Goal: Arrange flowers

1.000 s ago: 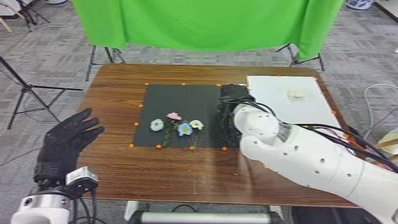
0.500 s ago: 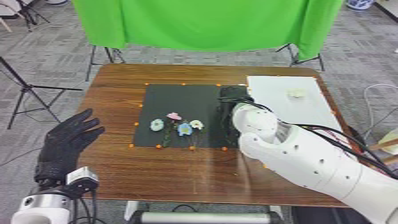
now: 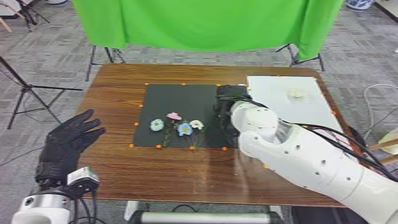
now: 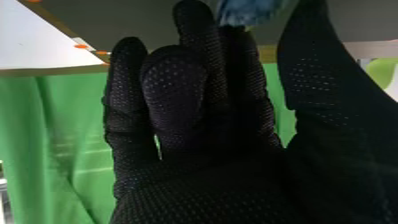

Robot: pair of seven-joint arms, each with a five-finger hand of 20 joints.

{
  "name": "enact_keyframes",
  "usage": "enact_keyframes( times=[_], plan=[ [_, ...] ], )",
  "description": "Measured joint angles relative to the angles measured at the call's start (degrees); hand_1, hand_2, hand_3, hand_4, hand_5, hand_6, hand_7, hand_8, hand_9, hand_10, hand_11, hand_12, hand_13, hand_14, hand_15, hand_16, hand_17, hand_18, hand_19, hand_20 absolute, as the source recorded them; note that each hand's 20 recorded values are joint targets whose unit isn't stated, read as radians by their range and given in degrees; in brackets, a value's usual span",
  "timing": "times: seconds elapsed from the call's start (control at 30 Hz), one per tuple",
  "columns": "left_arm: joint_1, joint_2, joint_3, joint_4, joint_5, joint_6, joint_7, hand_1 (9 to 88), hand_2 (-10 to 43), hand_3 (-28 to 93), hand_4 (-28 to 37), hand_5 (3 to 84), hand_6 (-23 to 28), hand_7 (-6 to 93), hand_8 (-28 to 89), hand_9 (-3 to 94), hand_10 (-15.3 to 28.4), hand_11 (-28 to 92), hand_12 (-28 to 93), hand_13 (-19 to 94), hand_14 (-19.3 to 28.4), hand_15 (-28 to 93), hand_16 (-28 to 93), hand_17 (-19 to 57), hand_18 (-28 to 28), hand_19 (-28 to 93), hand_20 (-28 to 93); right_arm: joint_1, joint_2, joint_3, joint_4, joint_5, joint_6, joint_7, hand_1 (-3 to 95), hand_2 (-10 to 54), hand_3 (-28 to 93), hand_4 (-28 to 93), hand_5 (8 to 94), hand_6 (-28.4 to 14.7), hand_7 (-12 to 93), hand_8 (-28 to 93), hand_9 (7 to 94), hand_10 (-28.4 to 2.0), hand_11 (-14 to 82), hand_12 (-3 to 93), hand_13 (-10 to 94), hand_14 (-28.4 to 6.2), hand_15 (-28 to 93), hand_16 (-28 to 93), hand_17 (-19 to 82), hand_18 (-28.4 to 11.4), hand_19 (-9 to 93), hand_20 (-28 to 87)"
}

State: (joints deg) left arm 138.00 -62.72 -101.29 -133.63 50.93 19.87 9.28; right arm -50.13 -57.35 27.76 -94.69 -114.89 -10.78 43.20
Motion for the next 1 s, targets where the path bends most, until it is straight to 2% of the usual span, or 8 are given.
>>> enact_keyframes(
  times=[0.3,0.47,0.6,0.7,0.8,0.87,1.0],
  plan=[
    [-0.01,-0.02,0.02,-0.05,0.13,0.02,-0.35,25.1,6.5,83,-20.3,42.0,11.9,15.2,-10,37.7,20.0,28,8,29,26.9,56,-12,-8.6,22.7,61,0,-0.43,-0.05,1.51,-0.70,-0.69,-1.42,-0.46,30.4,-6.9,90,-28,59.4,-1.8,22,-15,65.3,-15.4,30.1,14.4,71,-7.0,81,12,32,-20.2,93,7],
    [0.69,-0.02,0.09,-0.21,0.08,0.17,0.20,24.9,6.4,83,-20.1,42.0,11.9,15.3,-10,37.7,20.0,28,9,29,26.9,56,-12,-8.6,22.7,61,0,-2.17,2.00,3.32,-4.43,-1.07,-0.77,-2.41,29.9,-6.6,90,-28,58.9,-1.9,22,-15,64.2,-15.2,26.4,13.9,70,-7.2,81,12,32,-20.2,93,5],
    [1.73,-0.11,-0.02,-0.30,-0.06,0.20,1.15,24.9,6.3,83,-20.0,41.9,11.8,15.3,-10,37.7,20.0,28,8,29,26.9,55,-12,-8.6,22.7,61,0,-5.24,5.82,5.91,-8.91,-1.83,4.11,-6.04,29.5,-6.0,91,-27,58.1,-1.8,22,-15,62.5,-15.2,23.7,13.5,70,-7.3,80,12,32,-20.0,93,3],
    [2.02,-0.19,0.08,-0.30,-0.06,0.21,1.27,24.9,6.2,83,-20.1,41.9,11.8,15.3,-10,37.7,20.0,28,8,29,26.8,55,-12,-8.6,22.7,61,0,-7.21,9.06,7.44,-10.42,-1.88,8.83,-7.69,29.1,-5.8,91,-27,55.5,-1.8,22,-15,60.1,-15.0,22.1,13.4,69,-7.1,80,11,31,-19.5,93,2],
    [2.02,-0.19,0.42,-0.30,-0.06,0.38,1.53,25.0,6.2,83,-20.2,42.0,11.8,15.3,-10,37.7,20.0,28,8,29,26.8,55,-12,-8.7,22.8,61,0,-8.40,12.21,9.20,-10.40,-1.56,9.73,-8.74,28.8,-5.4,92,-27,52.4,-2.0,22,-15,57.3,-14.6,20.7,13.3,69,-7.1,81,11,31,-19.0,93,1],
    [2.02,-0.15,0.84,-0.29,-0.09,0.55,1.88,24.9,6.2,83,-20.1,41.9,11.8,15.4,-10,37.7,20.0,28,8,29,26.8,55,-12,-8.7,22.7,61,0,-8.30,14.43,9.78,-9.61,-0.92,9.44,-9.59,29.1,-5.6,92,-28,47.0,-1.7,21,-15,52.8,-13.9,17.1,12.7,69,-7.1,82,11,30,-18.7,93,0],
    [2.10,-0.02,1.49,-0.28,-0.28,0.94,2.68,25.0,6.2,83,-20.2,41.9,11.7,15.5,-10,37.7,19.9,28,8,29,26.8,55,-12,-8.7,22.8,61,0,-6.26,18.14,9.90,-6.20,3.14,6.64,-10.25,28.9,-5.9,93,-28,42.3,-2.0,20,-15,48.0,-13.7,13.9,12.6,70,-7.2,86,11,30,-19.0,93,-1]
  ],
)
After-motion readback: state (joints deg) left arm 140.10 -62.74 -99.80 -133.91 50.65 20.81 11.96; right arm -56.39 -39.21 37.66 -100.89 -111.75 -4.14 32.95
